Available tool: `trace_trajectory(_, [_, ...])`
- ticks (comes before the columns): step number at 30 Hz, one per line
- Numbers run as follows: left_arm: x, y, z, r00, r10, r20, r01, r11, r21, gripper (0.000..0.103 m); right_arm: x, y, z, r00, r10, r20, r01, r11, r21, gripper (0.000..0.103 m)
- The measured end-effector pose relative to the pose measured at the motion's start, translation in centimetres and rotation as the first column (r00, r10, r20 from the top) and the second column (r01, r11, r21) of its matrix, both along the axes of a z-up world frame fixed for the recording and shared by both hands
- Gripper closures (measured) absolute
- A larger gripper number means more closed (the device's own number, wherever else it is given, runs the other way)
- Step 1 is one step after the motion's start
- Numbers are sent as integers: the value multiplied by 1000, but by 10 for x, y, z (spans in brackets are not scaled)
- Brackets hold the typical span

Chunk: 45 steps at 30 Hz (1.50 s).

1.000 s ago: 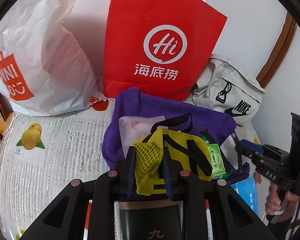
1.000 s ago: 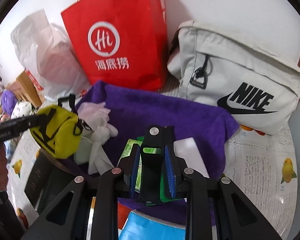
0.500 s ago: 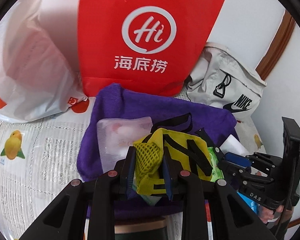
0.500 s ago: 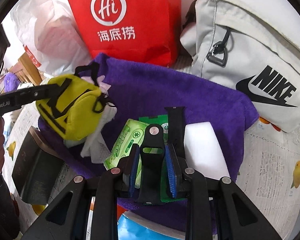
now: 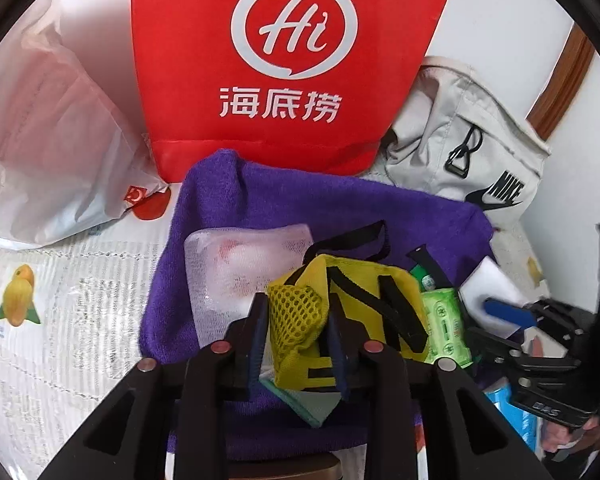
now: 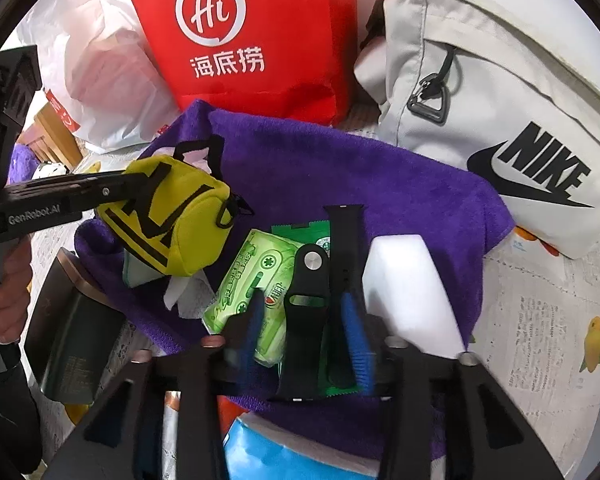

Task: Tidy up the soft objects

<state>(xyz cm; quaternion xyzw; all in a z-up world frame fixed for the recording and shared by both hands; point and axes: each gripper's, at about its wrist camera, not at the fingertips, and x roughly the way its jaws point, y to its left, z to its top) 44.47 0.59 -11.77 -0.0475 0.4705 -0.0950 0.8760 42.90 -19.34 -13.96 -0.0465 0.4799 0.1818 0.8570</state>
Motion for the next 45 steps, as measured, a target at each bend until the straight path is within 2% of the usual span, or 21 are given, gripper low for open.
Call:
trace_trajectory(2, [-1,-1,1,1000,1,-4,-1,1000,13,72,-3,-2,5,1000,-7,8,7,1000,1,49])
trace_trajectory(4, [-4,1,3,1000,10,-3,-10,1000,10,55,-7,-3,11,1000,-13,17,13,1000,-6,48])
trace_trajectory(6, [-9,2,9,1000,17,11,-17,1000,16,48,-11,-4,17,999,-23,24,23,1000,-7,48])
trace_trajectory(10, [-26,2,25,999,16,45,-18,999,45,44,-25,-9,29,998,-55,37,55,998,5,40])
trace_trajectory(16, [-62,4,50,996,37,82,-43,996,74,35,-56,-19,48,992,-119,47,118,993,31,38])
trace_trajectory(21, [-104,6,68,994,49,97,-56,996,71,26,-94,-14,59,981,-169,99,175,982,-65,38])
trace_trajectory(24, [-134,5,77,994,48,100,-55,996,67,19,-117,-14,63,979,-177,99,183,981,-60,38])
trace_trajectory(25, [-143,4,79,994,45,104,-52,996,66,17,-127,-15,64,980,-177,91,181,982,-46,36])
trace_trajectory(27, [-159,2,83,993,42,111,-49,996,69,11,-141,-17,67,979,-187,84,189,982,-24,23])
trace_trajectory(28, [-172,1,86,992,42,123,-51,996,72,8,-150,-18,69,977,-197,84,199,980,-10,19])
trace_trajectory(29, [-181,0,88,990,43,134,-53,996,74,7,-158,-20,70,975,-207,85,207,978,7,15])
trace_trajectory(33, [-221,-2,98,984,46,173,-61,995,81,4,-192,-23,78,966,-238,103,236,971,30,12])
trace_trajectory(40, [-282,-9,107,975,48,216,-70,993,93,3,-252,-28,92,941,-297,159,296,955,31,12])
trace_trajectory(45, [-323,-12,110,966,59,250,-88,990,109,3,-290,-29,99,937,-297,183,296,955,30,12])
